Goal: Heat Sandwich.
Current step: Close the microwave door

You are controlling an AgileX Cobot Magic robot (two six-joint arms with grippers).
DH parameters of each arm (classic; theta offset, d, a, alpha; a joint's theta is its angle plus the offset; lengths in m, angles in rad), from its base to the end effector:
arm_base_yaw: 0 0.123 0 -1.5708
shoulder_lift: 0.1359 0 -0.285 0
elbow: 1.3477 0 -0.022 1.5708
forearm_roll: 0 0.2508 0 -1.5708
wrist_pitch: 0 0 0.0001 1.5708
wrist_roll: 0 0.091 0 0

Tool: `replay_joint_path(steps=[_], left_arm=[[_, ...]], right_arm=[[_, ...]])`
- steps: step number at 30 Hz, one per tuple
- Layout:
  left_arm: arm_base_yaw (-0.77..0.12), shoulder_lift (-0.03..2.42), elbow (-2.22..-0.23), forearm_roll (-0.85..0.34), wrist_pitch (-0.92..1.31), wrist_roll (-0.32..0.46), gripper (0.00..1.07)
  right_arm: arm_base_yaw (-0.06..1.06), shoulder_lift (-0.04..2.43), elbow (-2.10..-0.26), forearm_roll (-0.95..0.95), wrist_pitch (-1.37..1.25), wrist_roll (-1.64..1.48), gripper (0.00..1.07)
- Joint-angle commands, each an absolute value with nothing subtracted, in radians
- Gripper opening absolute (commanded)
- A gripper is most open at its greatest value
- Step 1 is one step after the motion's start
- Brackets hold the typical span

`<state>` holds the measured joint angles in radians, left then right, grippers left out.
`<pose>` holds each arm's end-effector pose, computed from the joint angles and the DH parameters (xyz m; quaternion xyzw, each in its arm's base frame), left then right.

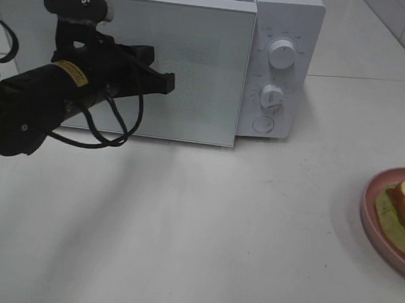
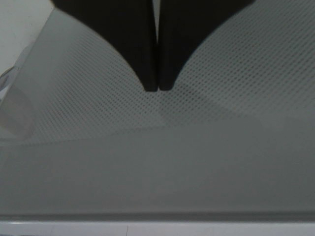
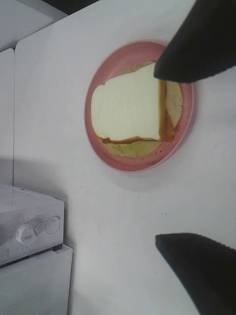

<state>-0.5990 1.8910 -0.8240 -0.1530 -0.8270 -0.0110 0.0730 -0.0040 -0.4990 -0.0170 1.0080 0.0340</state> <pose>0.3137 -0.2018 0.1685 0.1467 0.7463 -0.1864 0.6219 -0.0032 -0.0015 0.2813 -0.0162 0.8382 0.0207 0.5447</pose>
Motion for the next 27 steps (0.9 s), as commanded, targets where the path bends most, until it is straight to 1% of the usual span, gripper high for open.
replay_joint_path(steps=[1, 4, 21, 27], left_arm=[[-0.619, 1.919, -0.904, -0.173, -0.779, 0.000, 0.00], [-0.622, 1.947, -0.966, -0.192, -0.739, 0.006, 0.00], [-0.622, 2.054, -1.180, -0.200, -0.635, 0.009, 0.00], [-0.629, 2.048, -1.181, -0.198, -0.620, 0.008, 0.00]], right_arm=[[0.068, -0.031, -0.499, -0.016, 0.994, 0.029, 0.76], [0.068, -0.031, -0.499, -0.016, 0.994, 0.029, 0.76], [0.068, -0.031, -0.499, -0.017, 0.994, 0.033, 0.76], [0.068, -0.031, -0.499, -0.017, 0.994, 0.033, 0.76]])
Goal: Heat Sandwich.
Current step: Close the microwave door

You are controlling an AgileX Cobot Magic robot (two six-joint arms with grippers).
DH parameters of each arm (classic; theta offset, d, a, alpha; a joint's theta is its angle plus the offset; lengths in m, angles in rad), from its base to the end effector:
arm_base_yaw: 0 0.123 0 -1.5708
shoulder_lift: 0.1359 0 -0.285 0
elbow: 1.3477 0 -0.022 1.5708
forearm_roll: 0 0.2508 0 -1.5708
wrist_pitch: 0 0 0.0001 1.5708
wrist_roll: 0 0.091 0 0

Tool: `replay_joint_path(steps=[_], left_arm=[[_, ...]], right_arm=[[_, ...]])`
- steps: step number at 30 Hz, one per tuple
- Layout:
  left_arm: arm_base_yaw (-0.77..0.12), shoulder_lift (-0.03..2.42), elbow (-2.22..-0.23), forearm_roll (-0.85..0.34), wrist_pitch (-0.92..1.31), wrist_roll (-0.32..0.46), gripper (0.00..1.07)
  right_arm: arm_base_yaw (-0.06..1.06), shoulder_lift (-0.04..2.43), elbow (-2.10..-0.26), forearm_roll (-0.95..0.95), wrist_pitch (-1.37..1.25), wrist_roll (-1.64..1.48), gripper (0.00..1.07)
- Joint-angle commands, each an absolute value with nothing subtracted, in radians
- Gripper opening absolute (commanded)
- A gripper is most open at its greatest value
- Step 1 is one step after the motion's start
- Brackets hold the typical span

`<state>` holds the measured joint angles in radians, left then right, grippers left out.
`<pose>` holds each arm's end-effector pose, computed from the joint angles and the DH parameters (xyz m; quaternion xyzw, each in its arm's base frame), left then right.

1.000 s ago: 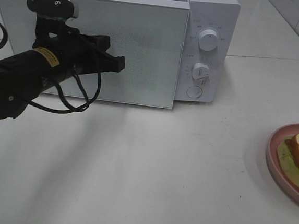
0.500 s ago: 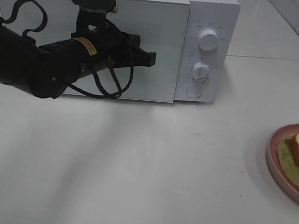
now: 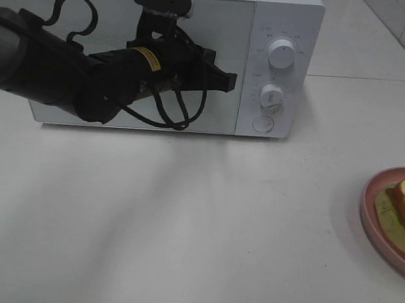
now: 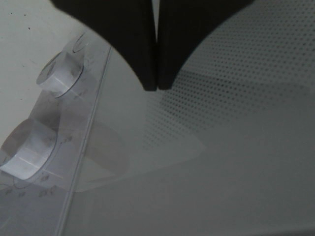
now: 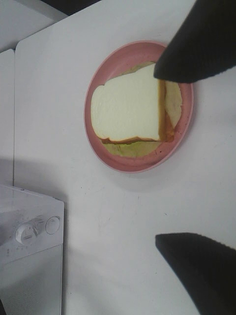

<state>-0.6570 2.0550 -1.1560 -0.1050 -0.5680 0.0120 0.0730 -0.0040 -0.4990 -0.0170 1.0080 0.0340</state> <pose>0.3533 -0.2661 0.1659 0.2089 0.7603 -0.1997 0.5817 -0.0032 -0.0015 0.2813 -0.0162 0.8382 0.0207 0.5447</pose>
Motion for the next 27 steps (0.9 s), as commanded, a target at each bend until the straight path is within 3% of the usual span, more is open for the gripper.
replay_joint_path(steps=[1, 14, 22, 24, 26, 27], left_arm=[[-0.630, 2.044, -1.177, -0.198, -0.611, 0.008, 0.00], [-0.703, 1.943, -1.034, -0.196, -0.541, 0.009, 0.00], [-0.711, 1.841, -1.007, -0.192, -0.190, 0.009, 0.02], [-0.711, 1.814, -1.007, -0.192, -0.092, 0.009, 0.11], [-0.711, 1.772, -1.007, -0.192, 0.068, 0.009, 0.45], [-0.711, 1.772, -1.007, -0.192, 0.068, 0.009, 0.45]], right_arm=[[0.068, -0.031, -0.499, -0.017, 0.994, 0.033, 0.76], [0.068, -0.031, -0.499, -0.017, 0.994, 0.033, 0.76], [0.068, -0.031, -0.499, -0.017, 0.994, 0.033, 0.76], [0.068, -0.031, -0.499, -0.017, 0.994, 0.033, 0.76], [0.068, -0.031, -0.499, -0.017, 0.994, 0.033, 0.76], [0.068, -0.031, -0.499, -0.017, 0.994, 0.033, 0.76]])
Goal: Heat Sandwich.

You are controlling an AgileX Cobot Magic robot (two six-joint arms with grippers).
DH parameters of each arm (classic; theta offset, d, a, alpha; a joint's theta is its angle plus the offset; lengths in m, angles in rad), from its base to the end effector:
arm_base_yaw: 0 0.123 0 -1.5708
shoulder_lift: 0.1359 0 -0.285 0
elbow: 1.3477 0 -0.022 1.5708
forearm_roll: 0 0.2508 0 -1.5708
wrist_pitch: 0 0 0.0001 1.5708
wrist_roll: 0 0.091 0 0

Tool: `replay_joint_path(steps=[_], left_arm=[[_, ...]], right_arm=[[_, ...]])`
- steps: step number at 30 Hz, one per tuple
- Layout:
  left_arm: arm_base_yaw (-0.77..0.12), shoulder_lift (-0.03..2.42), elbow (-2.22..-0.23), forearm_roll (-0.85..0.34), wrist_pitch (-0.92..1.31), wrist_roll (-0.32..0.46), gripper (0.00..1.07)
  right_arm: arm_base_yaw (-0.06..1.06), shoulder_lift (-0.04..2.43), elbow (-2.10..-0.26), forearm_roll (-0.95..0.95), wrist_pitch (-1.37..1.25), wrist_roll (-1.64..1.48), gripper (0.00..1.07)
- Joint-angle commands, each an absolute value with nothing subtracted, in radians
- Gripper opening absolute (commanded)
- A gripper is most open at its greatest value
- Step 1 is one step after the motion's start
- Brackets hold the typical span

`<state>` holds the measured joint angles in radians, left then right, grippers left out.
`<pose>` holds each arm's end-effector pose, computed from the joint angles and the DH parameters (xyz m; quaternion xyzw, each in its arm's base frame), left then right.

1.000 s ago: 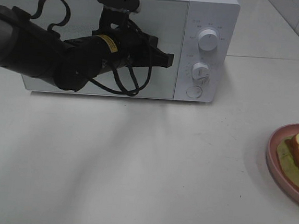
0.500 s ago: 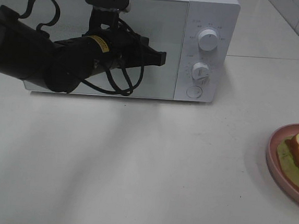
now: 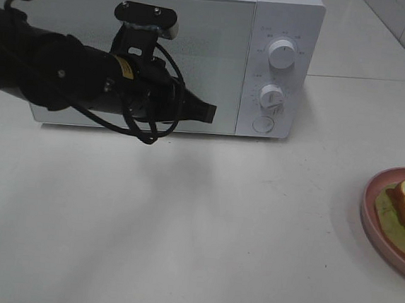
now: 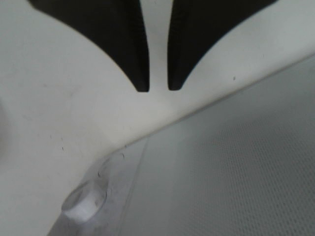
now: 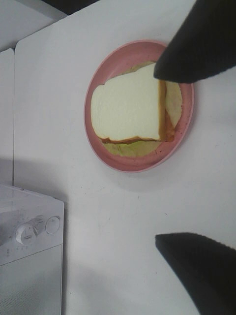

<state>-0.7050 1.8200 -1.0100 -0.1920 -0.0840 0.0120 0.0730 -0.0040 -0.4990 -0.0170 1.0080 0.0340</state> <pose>0.2923 -0.2468 0.1833 0.2287 0.8639 -0.1855 0.4085 -0.0032 -0.0015 0.2813 -0.0162 0.8382 0.0207 0.5447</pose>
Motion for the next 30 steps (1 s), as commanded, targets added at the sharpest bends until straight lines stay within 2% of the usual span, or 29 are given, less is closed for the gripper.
replay_joint_path(steps=[1, 2, 3, 13, 25, 29, 30], left_arm=[[-0.711, 1.758, -1.007, -0.192, 0.108, 0.008, 0.59], [-0.711, 1.739, -1.007, -0.191, 0.196, 0.008, 0.89], [-0.711, 1.728, -1.007, -0.191, 0.239, 0.009, 1.02], [-0.707, 1.655, -1.007, -0.172, 0.561, 0.009, 0.99], [-0.705, 1.639, -1.009, -0.170, 0.868, -0.040, 0.99], [-0.671, 1.639, -1.009, -0.175, 0.905, -0.055, 0.99], [-0.634, 1.639, -1.009, -0.181, 0.934, -0.055, 0.99]], right_arm=[[0.068, -0.031, -0.499, -0.017, 0.994, 0.033, 0.76], [0.068, -0.031, -0.499, -0.017, 0.994, 0.033, 0.76], [0.068, -0.031, -0.499, -0.017, 0.994, 0.033, 0.76], [0.068, -0.031, -0.499, -0.017, 0.994, 0.033, 0.76], [0.068, -0.031, -0.499, -0.017, 0.994, 0.033, 0.76], [0.068, -0.031, -0.499, -0.017, 0.994, 0.033, 0.76], [0.068, -0.031, -0.499, -0.017, 0.994, 0.033, 0.76]])
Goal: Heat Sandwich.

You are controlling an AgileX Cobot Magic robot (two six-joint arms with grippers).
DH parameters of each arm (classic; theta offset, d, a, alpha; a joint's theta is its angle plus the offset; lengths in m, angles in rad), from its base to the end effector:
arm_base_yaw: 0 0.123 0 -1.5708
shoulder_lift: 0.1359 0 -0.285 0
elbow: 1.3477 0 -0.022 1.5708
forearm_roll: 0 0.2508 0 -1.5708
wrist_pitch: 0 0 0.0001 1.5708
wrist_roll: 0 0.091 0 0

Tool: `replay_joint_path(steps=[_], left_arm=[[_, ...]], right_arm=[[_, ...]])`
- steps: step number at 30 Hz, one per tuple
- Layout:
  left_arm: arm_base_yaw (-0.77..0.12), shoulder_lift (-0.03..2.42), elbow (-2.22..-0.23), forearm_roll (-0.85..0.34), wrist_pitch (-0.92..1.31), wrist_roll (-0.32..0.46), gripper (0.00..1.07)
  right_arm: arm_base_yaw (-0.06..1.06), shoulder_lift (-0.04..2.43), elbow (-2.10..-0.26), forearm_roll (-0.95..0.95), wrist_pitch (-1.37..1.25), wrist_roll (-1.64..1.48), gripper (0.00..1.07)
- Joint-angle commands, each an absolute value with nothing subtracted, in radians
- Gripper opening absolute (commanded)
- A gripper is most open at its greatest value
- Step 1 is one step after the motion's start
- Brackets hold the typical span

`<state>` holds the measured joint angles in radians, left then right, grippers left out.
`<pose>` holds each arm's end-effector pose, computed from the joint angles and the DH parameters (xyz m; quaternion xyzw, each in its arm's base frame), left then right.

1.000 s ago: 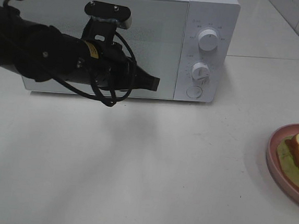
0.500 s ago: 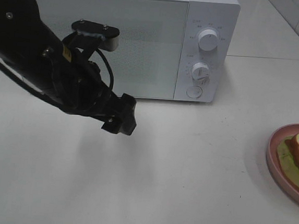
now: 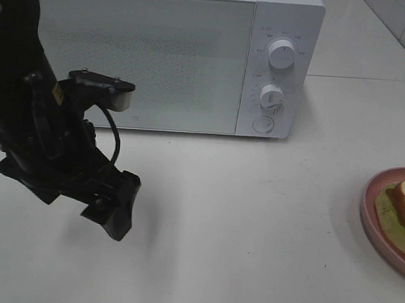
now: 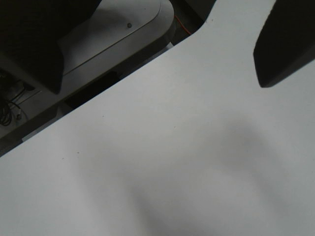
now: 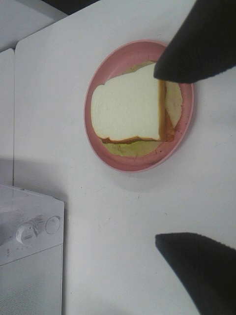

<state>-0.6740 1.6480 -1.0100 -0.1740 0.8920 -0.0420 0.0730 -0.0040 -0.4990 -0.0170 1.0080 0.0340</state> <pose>0.2248 -0.1953 0.1997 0.2613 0.9605 -0.0888 0.0348 -0.0032 -0.0015 0.2813 -0.0162 0.8382 0.0207 0.5447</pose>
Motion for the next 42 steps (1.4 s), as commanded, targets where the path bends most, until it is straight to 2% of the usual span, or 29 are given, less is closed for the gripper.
replay_joint_path(steps=[1, 3, 8, 13, 16, 17, 18, 20, 21, 23, 26, 37, 42], left_arm=[[-0.610, 1.639, -1.009, -0.183, 0.951, -0.052, 0.99], [-0.584, 1.639, -1.009, -0.183, 0.967, -0.050, 0.99], [-0.411, 1.584, -1.009, -0.179, 1.065, -0.016, 0.99], [-0.323, 1.528, -1.009, -0.176, 1.096, -0.017, 0.99], [-0.211, 1.446, -1.009, -0.165, 1.141, -0.017, 0.99], [-0.150, 1.408, -1.009, -0.148, 1.171, -0.017, 0.99], [-0.150, 1.408, -1.009, -0.148, 1.171, -0.017, 0.99], [-0.099, 1.365, -1.008, -0.124, 1.200, -0.017, 0.99], [-0.041, 1.319, -1.000, -0.106, 1.223, -0.017, 0.99], [-0.019, 1.300, -0.995, -0.099, 1.230, -0.016, 0.99], [0.063, 1.193, -0.956, -0.089, 1.245, 0.007, 0.99], [0.078, 0.864, -0.830, -0.087, 1.190, 0.037, 0.99], [0.078, 0.696, -0.748, -0.094, 1.159, 0.078, 0.99]], right_arm=[[0.068, -0.031, -0.499, -0.017, 0.994, 0.033, 0.76], [0.068, -0.031, -0.499, -0.017, 0.994, 0.033, 0.76], [0.068, -0.031, -0.499, -0.017, 0.994, 0.034, 0.76], [0.068, -0.031, -0.499, -0.017, 0.994, 0.034, 0.76], [0.068, -0.031, -0.499, -0.017, 0.994, 0.034, 0.76], [0.068, -0.031, -0.499, -0.017, 0.994, 0.034, 0.76], [0.068, -0.031, -0.499, -0.017, 0.994, 0.034, 0.76], [0.068, -0.031, -0.499, -0.017, 0.994, 0.034, 0.76], [0.068, -0.031, -0.499, -0.017, 0.994, 0.034, 0.76], [0.068, -0.031, -0.499, -0.017, 0.994, 0.034, 0.76], [0.068, -0.031, -0.499, -0.017, 0.994, 0.034, 0.76], [0.068, -0.031, -0.499, -0.017, 0.994, 0.034, 0.76], [0.068, -0.031, -0.499, -0.017, 0.994, 0.033, 0.76]])
